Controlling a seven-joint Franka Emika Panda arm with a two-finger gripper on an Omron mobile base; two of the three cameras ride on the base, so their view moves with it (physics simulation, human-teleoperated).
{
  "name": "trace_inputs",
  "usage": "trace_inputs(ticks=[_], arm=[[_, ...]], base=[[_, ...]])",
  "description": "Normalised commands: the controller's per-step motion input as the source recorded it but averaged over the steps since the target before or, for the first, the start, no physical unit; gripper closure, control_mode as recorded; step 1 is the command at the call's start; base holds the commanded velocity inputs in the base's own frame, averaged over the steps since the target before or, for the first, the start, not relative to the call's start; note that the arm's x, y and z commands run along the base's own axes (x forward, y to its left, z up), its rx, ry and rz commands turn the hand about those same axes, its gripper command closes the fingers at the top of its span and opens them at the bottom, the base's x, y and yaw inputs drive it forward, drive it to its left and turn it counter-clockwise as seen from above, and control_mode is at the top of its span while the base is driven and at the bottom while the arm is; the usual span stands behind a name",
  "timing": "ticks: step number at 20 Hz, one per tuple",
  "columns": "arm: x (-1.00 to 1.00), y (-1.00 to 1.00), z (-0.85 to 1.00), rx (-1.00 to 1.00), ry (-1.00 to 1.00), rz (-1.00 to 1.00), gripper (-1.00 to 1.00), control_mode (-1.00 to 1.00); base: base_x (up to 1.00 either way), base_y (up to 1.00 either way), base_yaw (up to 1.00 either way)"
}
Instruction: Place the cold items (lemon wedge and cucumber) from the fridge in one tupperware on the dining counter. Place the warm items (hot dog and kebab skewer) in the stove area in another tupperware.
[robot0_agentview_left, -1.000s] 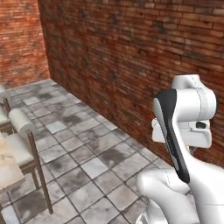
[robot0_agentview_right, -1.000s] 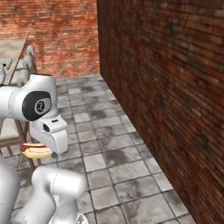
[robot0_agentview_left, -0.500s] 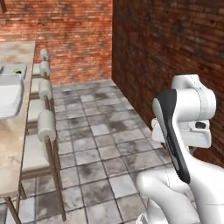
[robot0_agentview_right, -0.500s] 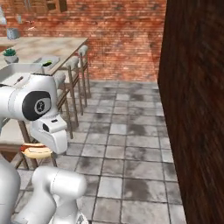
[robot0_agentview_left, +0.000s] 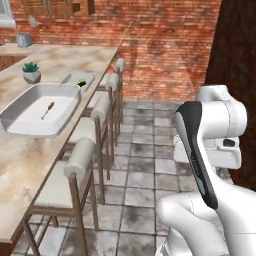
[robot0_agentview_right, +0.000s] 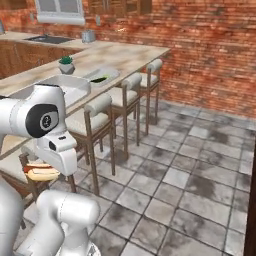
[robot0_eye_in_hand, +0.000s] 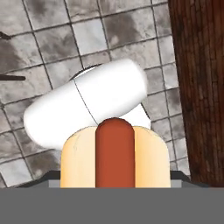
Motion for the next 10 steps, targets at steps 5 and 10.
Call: trace_inputs(ticks=[5, 10], arm=[[0.0, 0.0, 0.0, 0.0, 0.0, 0.0, 1.0, 1.0], [0.0, 0.0, 0.0, 0.0, 0.0, 0.0, 1.0, 1.0]], base=[[0.77, -0.65, 0.66], [0.31, -0.71, 0.66]])
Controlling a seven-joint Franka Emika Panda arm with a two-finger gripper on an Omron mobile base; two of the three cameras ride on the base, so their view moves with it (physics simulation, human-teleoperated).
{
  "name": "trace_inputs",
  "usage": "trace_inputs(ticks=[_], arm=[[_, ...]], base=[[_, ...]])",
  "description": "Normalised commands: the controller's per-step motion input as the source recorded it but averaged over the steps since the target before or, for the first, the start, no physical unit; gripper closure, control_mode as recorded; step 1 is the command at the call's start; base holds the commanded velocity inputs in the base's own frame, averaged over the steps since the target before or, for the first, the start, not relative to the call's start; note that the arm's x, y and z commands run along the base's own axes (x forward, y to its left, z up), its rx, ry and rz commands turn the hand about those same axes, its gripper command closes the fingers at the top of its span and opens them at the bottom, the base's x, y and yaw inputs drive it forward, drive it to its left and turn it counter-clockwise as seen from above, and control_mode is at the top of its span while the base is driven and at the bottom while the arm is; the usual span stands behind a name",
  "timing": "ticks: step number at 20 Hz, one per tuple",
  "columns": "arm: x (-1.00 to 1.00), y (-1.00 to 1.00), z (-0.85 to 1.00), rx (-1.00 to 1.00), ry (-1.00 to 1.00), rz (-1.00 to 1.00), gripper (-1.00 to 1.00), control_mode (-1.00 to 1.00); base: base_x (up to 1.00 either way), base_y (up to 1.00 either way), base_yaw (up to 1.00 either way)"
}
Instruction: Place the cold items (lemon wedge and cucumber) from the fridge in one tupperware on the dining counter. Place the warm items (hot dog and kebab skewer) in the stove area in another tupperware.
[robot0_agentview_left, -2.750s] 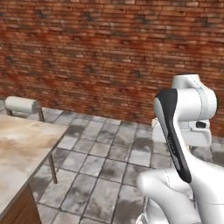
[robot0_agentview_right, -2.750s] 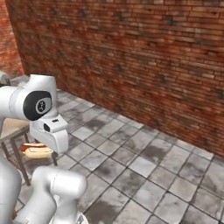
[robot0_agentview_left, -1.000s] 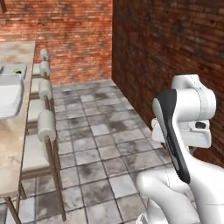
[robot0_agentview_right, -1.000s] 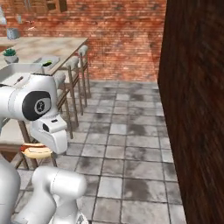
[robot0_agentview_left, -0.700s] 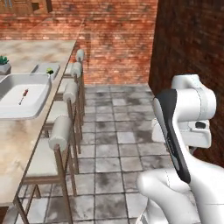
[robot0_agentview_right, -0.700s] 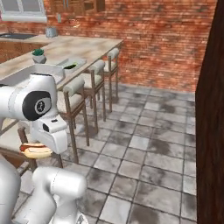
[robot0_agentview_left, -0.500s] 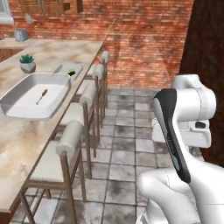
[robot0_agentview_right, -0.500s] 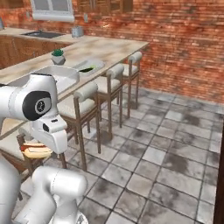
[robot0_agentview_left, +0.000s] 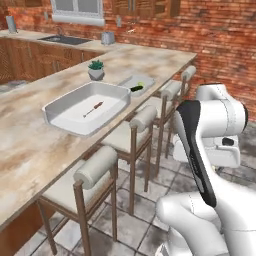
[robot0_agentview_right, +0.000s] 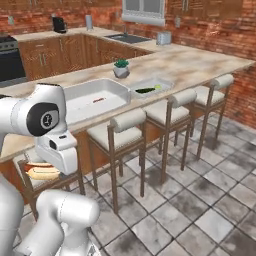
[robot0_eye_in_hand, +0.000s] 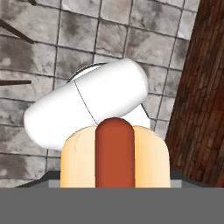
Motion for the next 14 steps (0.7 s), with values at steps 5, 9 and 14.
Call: trace_inputs(ticks=[5, 9, 14], arm=[[0.0, 0.0, 0.0, 0.0, 0.0, 0.0, 1.0, 1.0], [0.0, 0.0, 0.0, 0.0, 0.0, 0.0, 1.0, 1.0], [0.0, 0.0, 0.0, 0.0, 0.0, 0.0, 1.0, 1.0]], base=[[0.05, -0.63, 0.73], [0.21, -0.83, 0.59], [0.33, -1.0, 0.43]])
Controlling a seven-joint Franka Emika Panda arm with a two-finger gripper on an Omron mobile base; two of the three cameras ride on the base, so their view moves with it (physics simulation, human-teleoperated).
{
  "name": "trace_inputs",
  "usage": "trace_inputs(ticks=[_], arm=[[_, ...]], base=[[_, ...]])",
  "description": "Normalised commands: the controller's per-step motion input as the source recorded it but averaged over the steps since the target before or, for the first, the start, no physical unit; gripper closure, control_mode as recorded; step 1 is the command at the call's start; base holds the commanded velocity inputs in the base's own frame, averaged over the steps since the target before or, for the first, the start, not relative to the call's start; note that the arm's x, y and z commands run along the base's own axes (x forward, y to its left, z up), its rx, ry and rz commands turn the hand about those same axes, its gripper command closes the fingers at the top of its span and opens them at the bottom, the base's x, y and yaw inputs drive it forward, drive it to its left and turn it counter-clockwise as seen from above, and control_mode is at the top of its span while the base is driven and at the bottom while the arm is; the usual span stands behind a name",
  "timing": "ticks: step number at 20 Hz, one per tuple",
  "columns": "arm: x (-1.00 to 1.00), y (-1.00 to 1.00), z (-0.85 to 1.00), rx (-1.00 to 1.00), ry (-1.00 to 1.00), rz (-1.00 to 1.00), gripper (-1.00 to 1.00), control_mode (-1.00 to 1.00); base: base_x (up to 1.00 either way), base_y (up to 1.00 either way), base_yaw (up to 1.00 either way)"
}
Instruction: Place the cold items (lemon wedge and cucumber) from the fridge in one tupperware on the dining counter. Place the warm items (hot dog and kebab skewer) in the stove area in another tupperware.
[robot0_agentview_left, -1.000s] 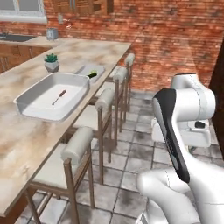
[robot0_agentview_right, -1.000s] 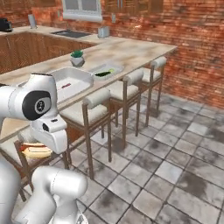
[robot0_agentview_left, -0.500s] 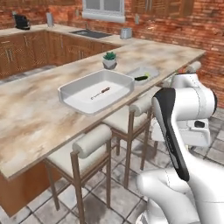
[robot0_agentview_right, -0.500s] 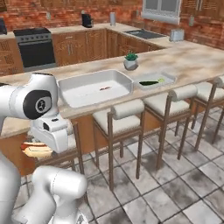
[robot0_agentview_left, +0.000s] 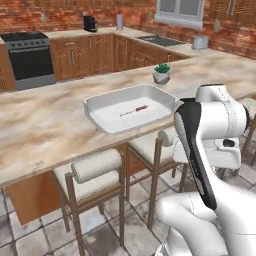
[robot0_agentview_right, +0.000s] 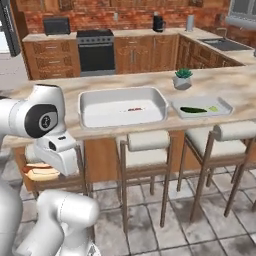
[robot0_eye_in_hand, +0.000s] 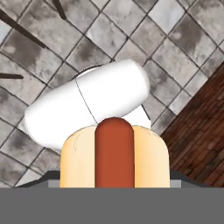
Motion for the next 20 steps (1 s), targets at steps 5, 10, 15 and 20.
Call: trace_inputs(ticks=[5, 10, 15, 20], arm=[[0.0, 0.0, 0.0, 0.0, 0.0, 0.0, 1.0, 1.0], [0.0, 0.0, 0.0, 0.0, 0.0, 0.0, 1.0, 1.0], [0.0, 0.0, 0.0, 0.0, 0.0, 0.0, 1.0, 1.0], [0.0, 0.0, 0.0, 0.0, 0.0, 0.0, 1.0, 1.0]], base=[[0.28, -0.85, 0.6], [0.21, -0.12, 0.69], [0.35, -0.22, 0.19], [0.18, -0.09, -0.17]])
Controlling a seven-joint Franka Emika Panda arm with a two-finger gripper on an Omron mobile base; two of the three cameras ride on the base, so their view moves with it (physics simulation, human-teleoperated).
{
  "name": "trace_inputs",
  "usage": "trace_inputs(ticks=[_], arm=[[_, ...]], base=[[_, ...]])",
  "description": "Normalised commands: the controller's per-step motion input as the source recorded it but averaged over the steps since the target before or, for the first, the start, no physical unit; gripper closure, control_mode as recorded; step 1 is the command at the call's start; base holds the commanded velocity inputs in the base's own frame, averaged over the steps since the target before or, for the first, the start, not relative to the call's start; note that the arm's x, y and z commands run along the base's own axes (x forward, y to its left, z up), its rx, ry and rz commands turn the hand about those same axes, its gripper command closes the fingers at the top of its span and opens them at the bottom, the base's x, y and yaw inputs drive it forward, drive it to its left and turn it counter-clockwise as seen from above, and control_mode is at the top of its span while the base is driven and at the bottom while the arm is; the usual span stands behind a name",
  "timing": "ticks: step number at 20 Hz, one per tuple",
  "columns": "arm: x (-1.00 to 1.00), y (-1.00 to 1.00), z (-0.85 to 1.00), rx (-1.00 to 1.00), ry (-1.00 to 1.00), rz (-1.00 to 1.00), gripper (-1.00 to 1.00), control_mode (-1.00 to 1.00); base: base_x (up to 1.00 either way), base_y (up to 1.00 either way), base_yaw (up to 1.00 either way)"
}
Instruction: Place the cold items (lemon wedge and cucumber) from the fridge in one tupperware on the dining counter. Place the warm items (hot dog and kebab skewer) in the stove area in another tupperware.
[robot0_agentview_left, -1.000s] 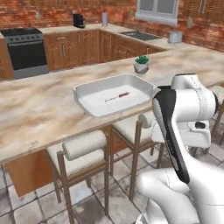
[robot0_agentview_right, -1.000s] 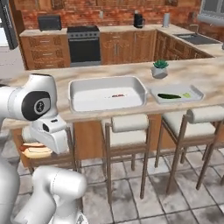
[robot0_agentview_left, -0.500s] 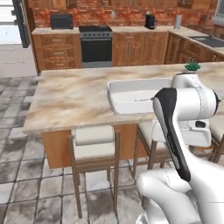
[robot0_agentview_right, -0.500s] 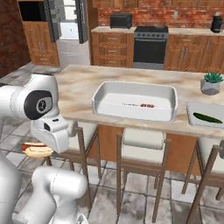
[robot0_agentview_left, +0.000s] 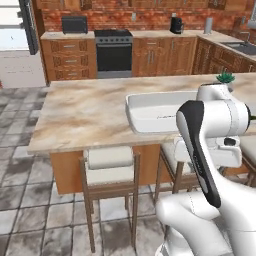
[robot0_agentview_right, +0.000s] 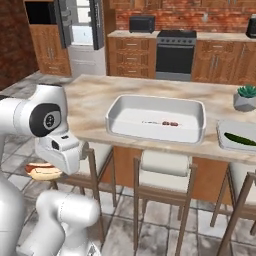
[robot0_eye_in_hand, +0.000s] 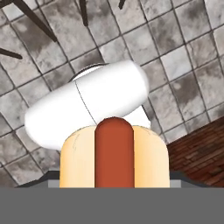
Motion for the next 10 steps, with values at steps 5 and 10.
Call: trace_inputs(ticks=[5, 10], arm=[[0.0, 0.0, 0.0, 0.0, 0.0, 0.0, 1.0, 1.0], [0.0, 0.0, 0.0, 0.0, 0.0, 0.0, 1.0, 1.0]], base=[[0.22, 0.14, -0.31], [0.2, 0.0, -0.22]])
